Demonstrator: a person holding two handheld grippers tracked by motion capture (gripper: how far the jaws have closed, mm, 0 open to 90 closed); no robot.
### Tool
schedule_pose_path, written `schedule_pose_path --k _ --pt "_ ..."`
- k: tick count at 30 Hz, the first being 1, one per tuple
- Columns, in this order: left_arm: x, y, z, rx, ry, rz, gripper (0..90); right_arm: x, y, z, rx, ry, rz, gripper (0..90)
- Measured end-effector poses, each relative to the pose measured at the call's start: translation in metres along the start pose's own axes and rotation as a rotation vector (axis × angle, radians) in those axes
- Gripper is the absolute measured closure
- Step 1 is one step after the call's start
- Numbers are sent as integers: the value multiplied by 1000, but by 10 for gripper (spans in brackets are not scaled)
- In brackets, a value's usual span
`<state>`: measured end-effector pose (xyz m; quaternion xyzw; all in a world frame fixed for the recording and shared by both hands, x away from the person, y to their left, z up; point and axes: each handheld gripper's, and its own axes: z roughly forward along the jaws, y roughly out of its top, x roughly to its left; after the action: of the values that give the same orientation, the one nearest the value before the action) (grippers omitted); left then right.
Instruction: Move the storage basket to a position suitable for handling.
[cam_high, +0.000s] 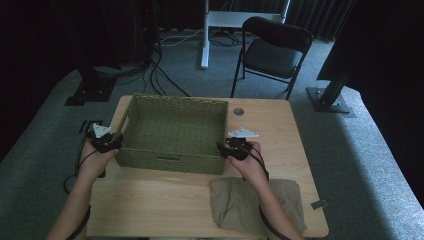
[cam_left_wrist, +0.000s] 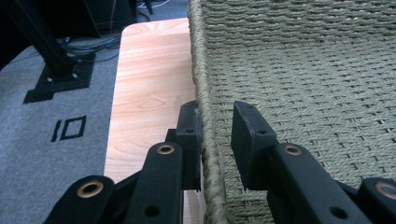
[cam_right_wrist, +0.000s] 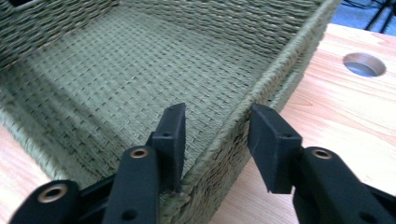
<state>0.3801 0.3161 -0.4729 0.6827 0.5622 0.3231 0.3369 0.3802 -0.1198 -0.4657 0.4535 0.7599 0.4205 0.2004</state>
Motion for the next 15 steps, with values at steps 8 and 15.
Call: schedule_pose_path --k 8,15 --pt "-12 -5 -3 -29 -14 -49 744 -7 1 -2 -12 -67 41 672" --pt "-26 -6 -4 -33 -8 -71 746 -13 2 -3 -12 -121 46 722"
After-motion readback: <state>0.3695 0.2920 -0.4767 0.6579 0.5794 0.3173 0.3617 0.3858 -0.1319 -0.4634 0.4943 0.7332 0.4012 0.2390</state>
